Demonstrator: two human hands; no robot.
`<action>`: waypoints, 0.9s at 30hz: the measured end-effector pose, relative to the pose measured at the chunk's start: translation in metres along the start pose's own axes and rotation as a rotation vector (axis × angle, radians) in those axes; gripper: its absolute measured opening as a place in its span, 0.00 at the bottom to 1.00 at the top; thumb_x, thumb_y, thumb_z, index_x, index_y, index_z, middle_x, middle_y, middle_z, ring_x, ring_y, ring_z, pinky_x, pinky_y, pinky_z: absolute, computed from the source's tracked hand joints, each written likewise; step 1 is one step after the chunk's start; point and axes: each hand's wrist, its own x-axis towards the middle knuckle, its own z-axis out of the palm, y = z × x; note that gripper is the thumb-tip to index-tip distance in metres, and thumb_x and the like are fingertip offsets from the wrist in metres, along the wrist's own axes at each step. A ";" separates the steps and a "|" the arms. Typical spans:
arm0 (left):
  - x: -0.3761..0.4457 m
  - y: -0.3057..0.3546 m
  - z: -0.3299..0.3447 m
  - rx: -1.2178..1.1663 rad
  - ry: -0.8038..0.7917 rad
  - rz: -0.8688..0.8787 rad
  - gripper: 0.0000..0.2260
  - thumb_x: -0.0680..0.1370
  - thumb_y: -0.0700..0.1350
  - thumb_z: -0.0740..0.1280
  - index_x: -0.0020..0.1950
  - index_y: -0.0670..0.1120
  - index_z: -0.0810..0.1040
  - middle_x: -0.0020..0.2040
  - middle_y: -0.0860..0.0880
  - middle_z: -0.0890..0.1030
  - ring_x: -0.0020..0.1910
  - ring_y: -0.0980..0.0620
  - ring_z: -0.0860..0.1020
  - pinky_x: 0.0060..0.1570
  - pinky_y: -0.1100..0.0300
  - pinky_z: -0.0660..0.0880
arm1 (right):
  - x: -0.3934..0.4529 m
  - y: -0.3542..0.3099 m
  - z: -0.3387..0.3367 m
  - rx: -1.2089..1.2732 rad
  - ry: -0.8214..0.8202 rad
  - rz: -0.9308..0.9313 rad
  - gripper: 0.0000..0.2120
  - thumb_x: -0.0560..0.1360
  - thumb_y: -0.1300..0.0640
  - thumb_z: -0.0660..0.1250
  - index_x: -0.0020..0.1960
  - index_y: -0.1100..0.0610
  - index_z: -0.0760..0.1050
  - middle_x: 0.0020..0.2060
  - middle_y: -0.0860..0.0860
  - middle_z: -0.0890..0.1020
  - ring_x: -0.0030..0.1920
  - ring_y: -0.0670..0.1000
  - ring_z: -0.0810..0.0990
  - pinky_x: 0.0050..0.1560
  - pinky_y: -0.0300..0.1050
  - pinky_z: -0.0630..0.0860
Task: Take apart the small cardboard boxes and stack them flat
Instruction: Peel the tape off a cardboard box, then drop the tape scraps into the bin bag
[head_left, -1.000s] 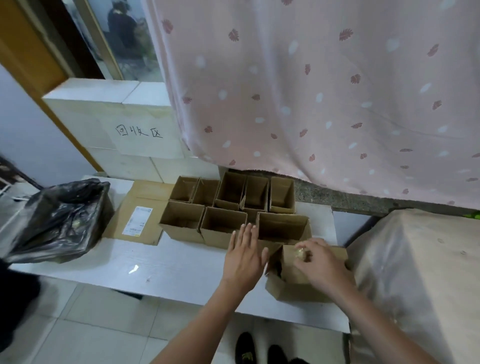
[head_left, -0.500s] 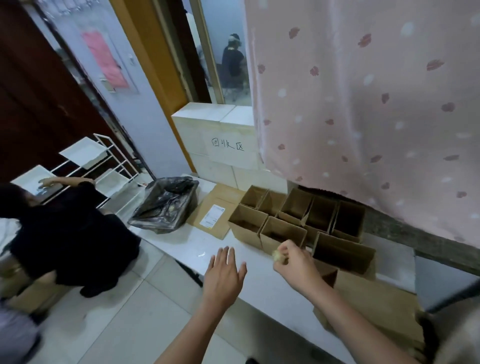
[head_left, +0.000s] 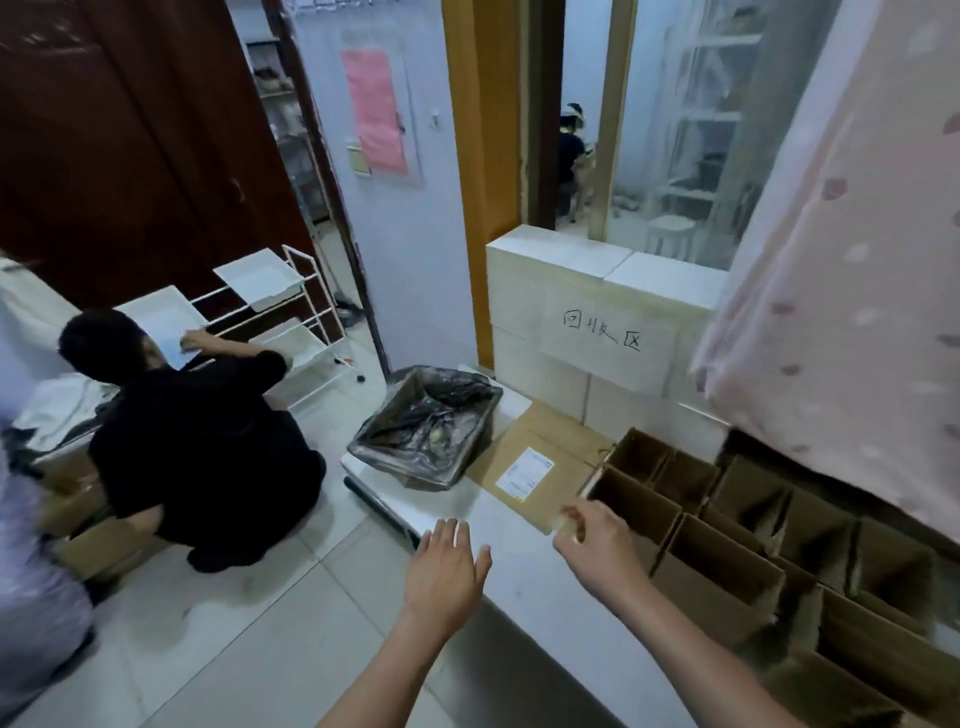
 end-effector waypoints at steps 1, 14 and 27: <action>0.008 -0.016 -0.003 -0.005 -0.004 0.006 0.26 0.85 0.57 0.46 0.77 0.42 0.64 0.76 0.44 0.67 0.76 0.47 0.62 0.76 0.55 0.57 | 0.010 -0.013 0.011 -0.019 -0.002 0.000 0.15 0.76 0.57 0.68 0.63 0.55 0.76 0.57 0.50 0.77 0.57 0.51 0.75 0.56 0.42 0.72; 0.115 -0.155 -0.034 -0.033 -0.008 0.110 0.22 0.84 0.57 0.49 0.67 0.45 0.70 0.66 0.46 0.74 0.67 0.47 0.70 0.70 0.55 0.62 | 0.111 -0.107 0.123 -0.050 -0.039 0.038 0.23 0.77 0.53 0.66 0.71 0.52 0.69 0.47 0.46 0.74 0.48 0.47 0.72 0.50 0.40 0.67; 0.250 -0.244 -0.035 0.076 -0.051 0.116 0.25 0.84 0.59 0.47 0.67 0.45 0.72 0.66 0.46 0.74 0.66 0.47 0.71 0.67 0.54 0.67 | 0.292 -0.128 0.211 -0.061 -0.042 0.082 0.13 0.73 0.61 0.69 0.57 0.60 0.78 0.49 0.54 0.78 0.53 0.54 0.76 0.49 0.41 0.67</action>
